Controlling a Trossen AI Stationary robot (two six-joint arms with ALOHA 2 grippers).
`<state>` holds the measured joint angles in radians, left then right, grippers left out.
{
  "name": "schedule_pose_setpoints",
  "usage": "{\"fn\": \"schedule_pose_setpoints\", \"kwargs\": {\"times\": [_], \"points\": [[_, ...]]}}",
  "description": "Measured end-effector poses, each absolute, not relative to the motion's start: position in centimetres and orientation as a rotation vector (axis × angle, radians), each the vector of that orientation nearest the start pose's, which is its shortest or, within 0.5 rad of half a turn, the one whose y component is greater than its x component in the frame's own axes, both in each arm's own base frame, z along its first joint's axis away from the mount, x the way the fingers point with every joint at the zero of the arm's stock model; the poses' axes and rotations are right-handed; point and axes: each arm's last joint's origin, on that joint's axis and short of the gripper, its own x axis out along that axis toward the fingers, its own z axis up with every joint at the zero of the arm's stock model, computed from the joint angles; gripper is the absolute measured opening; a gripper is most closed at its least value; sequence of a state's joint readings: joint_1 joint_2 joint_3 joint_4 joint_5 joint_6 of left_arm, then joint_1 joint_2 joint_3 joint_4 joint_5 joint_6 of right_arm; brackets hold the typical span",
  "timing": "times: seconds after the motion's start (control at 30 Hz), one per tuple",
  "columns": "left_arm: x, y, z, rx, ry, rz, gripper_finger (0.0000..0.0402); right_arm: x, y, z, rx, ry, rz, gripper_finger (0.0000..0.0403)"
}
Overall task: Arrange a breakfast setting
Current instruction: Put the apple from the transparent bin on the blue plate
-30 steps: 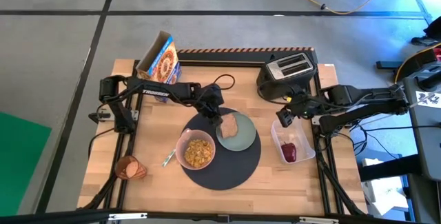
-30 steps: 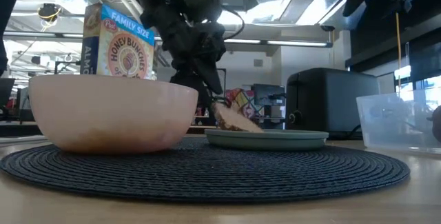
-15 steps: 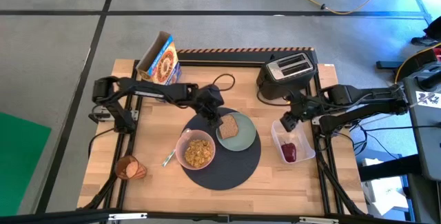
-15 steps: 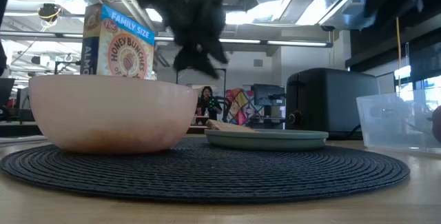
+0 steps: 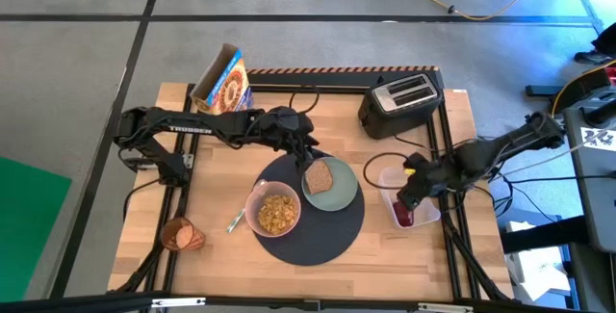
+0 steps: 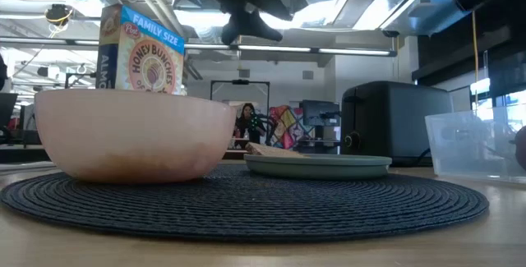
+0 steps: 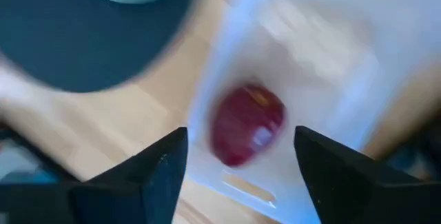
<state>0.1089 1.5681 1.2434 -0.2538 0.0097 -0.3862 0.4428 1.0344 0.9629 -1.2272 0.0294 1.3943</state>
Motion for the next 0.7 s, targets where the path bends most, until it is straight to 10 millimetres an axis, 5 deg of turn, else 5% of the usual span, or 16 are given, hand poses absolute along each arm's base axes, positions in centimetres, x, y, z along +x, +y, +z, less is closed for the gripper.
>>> {"fn": "schedule_pose_setpoints", "kwargs": {"times": [0.2,0.7], "points": [[35.0,3.2,29.3,-0.4,0.562,0.188,0.0186,13.8,7.7,24.0,1.011,1.308,-0.682,0.0296],[35.0,3.3,29.2,-0.39,0.567,0.17,0.0192,13.2,7.5,19.0,1.124,1.285,-0.794,0.0319]]}}
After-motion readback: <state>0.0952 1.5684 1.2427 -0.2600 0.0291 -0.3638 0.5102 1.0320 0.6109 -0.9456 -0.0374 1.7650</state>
